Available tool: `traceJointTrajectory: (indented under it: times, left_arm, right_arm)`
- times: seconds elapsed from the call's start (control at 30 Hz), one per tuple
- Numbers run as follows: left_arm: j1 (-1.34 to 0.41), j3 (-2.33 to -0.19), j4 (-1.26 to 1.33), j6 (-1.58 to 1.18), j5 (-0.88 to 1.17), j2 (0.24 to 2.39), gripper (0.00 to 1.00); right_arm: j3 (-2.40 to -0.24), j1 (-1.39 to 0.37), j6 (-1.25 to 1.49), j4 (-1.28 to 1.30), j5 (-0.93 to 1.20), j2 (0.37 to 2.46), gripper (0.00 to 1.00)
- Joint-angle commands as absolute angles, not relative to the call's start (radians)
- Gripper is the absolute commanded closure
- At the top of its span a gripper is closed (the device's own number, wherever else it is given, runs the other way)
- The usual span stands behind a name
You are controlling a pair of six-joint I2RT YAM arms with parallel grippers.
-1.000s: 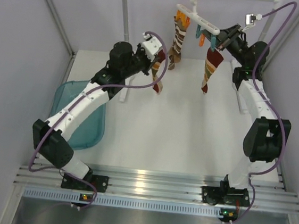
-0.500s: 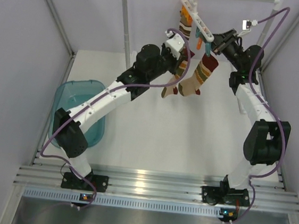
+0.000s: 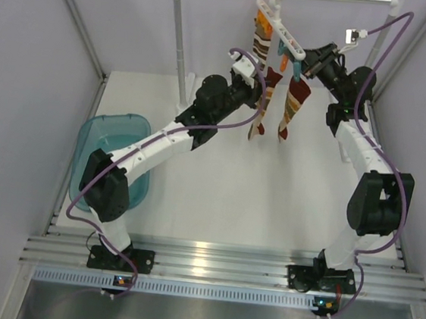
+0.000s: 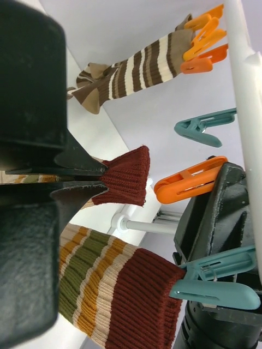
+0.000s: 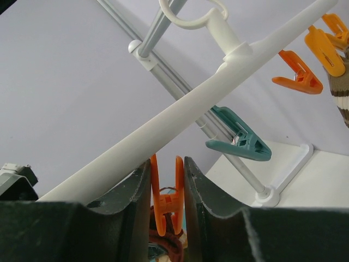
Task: Clip the socks to the hanger
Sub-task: Clamp the sock onto the hanger.
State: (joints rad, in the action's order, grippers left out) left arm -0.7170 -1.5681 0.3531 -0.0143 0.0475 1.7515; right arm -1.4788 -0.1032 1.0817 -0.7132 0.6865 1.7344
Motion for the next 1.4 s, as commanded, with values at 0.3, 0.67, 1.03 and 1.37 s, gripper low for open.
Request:
traceJointTrajectory:
  times: [0.3, 0.67, 1.03, 1.37]
  left_arm:
    - [-0.721, -1.585, 0.477, -0.155, 0.109, 1.776, 1.00]
    - [-0.709, -1.566, 0.463, -0.238, 0.159, 1.769, 1.00]
    - [-0.703, -1.621, 0.477, -0.255, 0.173, 1.799, 1.00]
    - [-0.701, -1.635, 0.480, -0.250, 0.173, 1.805, 1.00]
  right_arm:
    - [-1.443, -0.100, 1.094, -0.773, 0.712, 1.689, 1.00]
    - [-1.439, -0.089, 1.132, -0.828, 0.727, 1.693, 1.00]
    - [-1.425, -0.089, 1.152, -0.864, 0.755, 1.692, 1.00]
    - [-1.419, -0.087, 1.149, -0.867, 0.762, 1.690, 1.00]
